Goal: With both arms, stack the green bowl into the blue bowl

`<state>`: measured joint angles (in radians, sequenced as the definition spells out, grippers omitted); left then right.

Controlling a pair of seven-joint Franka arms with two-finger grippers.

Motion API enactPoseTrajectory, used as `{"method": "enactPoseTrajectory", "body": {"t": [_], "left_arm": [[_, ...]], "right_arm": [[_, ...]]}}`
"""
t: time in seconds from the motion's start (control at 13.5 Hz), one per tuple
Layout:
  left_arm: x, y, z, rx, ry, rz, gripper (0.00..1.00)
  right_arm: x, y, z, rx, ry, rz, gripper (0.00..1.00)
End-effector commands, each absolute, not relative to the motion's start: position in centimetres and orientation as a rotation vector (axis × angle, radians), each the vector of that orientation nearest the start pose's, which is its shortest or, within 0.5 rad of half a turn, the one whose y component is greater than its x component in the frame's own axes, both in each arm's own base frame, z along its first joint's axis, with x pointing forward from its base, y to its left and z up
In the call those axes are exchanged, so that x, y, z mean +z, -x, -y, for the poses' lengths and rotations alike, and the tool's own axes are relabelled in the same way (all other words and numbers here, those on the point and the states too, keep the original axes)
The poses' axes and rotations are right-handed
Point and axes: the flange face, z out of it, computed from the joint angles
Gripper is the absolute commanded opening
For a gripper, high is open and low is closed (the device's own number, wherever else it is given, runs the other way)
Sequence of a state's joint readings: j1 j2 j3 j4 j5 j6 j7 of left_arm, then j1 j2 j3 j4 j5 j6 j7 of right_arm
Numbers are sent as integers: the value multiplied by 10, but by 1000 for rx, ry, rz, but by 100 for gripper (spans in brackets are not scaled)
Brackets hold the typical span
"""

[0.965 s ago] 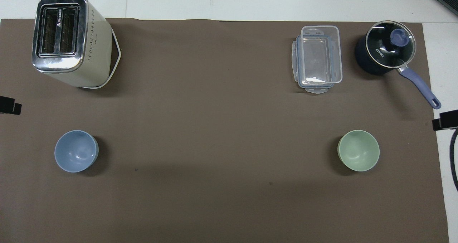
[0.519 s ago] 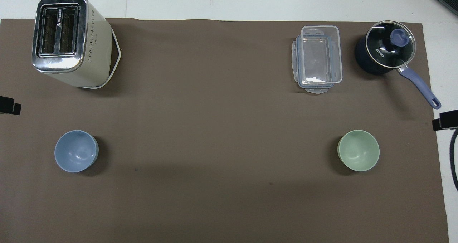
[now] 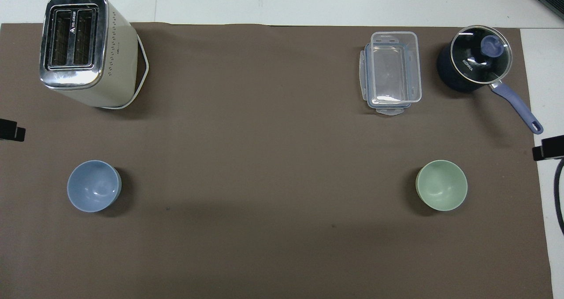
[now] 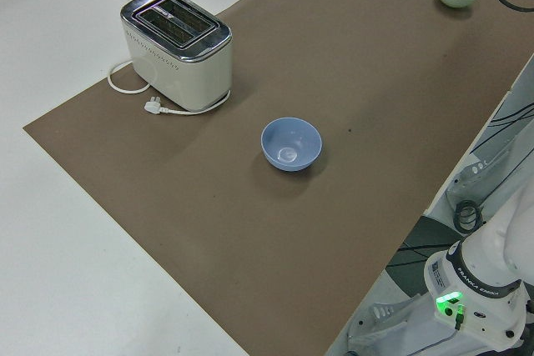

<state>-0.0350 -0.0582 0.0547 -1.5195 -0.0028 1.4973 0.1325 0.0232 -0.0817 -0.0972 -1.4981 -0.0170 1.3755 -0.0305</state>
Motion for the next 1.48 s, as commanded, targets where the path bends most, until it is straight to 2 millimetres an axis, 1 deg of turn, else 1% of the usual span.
{"method": "enactPoseTrajectory", "body": {"t": [0.0,0.82,1.41], "left_arm": [[679,-524,-13,-61,3139,-179,100],[678,-525,-13,-61,3139,-171,100],[678,-525,-8,-58,3137,-212,100]], "right_arm": [[684,-500,44,43,3149,-74,100],[684,-499,45,43,3148,-76,100],[684,-499,45,43,3148,-76,100]]}}
